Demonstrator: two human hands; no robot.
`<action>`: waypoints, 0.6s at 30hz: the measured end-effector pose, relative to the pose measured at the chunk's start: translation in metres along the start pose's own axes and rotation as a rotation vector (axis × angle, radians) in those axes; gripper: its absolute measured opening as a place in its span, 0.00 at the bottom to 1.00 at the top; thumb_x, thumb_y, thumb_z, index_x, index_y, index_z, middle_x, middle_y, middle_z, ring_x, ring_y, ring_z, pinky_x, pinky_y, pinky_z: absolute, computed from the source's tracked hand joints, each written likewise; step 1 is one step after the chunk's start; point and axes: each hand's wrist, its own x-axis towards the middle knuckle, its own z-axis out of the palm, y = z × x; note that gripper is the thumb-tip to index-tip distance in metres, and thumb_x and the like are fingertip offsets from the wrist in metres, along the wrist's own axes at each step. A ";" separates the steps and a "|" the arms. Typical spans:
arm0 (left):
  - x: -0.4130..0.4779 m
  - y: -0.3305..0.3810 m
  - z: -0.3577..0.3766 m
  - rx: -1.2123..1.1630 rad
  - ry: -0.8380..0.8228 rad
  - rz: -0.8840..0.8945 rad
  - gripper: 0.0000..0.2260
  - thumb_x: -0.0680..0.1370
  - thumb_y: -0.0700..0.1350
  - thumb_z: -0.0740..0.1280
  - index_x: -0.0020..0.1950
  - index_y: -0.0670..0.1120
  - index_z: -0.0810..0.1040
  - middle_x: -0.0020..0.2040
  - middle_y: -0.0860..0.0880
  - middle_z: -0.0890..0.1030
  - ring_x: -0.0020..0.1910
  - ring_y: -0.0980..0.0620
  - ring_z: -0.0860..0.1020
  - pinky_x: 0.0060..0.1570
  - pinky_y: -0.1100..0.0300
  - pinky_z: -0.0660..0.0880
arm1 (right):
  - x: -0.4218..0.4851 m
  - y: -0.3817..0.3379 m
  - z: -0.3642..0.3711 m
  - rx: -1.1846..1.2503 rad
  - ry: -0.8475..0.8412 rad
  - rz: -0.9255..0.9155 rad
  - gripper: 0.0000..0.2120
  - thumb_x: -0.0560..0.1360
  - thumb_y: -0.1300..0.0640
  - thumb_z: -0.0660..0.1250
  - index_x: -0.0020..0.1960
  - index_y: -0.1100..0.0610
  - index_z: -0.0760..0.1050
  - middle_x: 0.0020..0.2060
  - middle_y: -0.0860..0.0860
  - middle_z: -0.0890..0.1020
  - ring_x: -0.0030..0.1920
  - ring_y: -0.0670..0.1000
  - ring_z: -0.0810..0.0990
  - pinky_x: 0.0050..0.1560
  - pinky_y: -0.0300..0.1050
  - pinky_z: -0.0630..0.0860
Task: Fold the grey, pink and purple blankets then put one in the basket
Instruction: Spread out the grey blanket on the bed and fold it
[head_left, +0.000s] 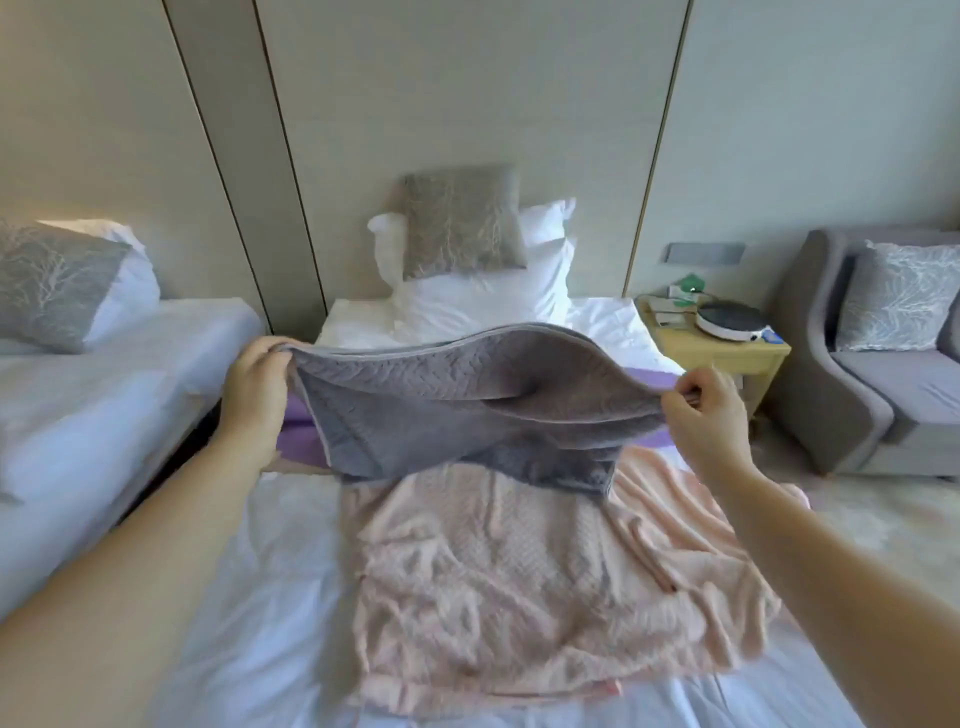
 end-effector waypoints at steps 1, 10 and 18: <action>-0.019 -0.025 -0.009 0.051 -0.027 -0.049 0.10 0.71 0.42 0.58 0.38 0.53 0.78 0.44 0.50 0.78 0.50 0.47 0.75 0.51 0.52 0.70 | -0.026 0.019 0.004 -0.041 -0.045 0.050 0.03 0.68 0.66 0.65 0.38 0.61 0.71 0.39 0.56 0.75 0.41 0.54 0.71 0.39 0.42 0.59; -0.191 -0.186 -0.067 0.634 -0.342 -0.367 0.15 0.70 0.42 0.56 0.39 0.34 0.79 0.42 0.37 0.77 0.45 0.40 0.73 0.42 0.52 0.70 | -0.233 0.139 0.004 -0.354 -0.447 0.315 0.03 0.68 0.65 0.65 0.38 0.58 0.73 0.42 0.51 0.74 0.43 0.54 0.72 0.41 0.46 0.67; -0.280 -0.220 -0.127 0.777 -0.159 -0.506 0.17 0.70 0.46 0.69 0.27 0.37 0.71 0.28 0.36 0.70 0.31 0.42 0.71 0.32 0.54 0.61 | -0.329 0.184 -0.050 -0.755 -0.595 0.401 0.07 0.71 0.64 0.62 0.43 0.52 0.75 0.47 0.53 0.78 0.49 0.60 0.74 0.46 0.47 0.67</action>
